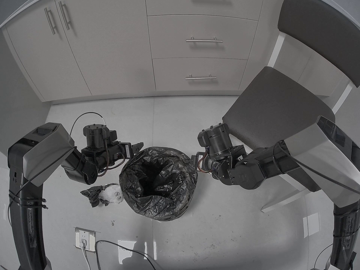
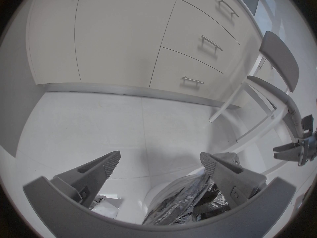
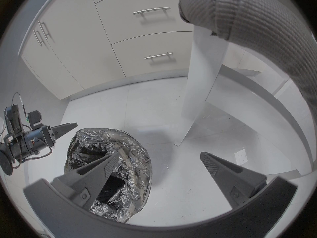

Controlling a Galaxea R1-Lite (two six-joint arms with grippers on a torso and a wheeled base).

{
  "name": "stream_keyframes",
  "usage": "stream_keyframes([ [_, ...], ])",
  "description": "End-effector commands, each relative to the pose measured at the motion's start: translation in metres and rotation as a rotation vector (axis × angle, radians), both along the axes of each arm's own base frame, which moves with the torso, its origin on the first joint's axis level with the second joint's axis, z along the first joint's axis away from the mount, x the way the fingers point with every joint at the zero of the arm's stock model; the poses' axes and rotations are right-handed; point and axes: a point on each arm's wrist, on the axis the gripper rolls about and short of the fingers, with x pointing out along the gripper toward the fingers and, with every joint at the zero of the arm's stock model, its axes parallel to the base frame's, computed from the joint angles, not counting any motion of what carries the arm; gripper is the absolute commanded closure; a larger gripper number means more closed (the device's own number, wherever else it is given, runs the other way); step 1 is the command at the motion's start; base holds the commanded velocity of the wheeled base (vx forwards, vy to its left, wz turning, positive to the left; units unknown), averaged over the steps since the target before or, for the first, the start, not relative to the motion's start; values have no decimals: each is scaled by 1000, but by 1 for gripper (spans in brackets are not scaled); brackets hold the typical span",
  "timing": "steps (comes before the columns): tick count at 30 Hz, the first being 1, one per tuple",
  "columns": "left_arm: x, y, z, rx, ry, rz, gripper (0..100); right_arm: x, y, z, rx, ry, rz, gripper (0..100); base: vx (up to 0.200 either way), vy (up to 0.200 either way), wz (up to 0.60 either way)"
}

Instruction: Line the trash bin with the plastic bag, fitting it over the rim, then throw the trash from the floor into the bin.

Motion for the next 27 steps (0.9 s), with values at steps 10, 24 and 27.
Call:
stream_keyframes([
  [10,1,2,10,-51,4,20,0,2,1,-7,-9,11,-1,0,0,0,0],
  [24,-15,-21,6,-79,45,-38,0,0,1,-1,39,-27,-11,0,0,0,0],
  [27,-14,-22,0,-55,47,-62,0,0,1,1,42,-29,-12,0,0,0,0],
])
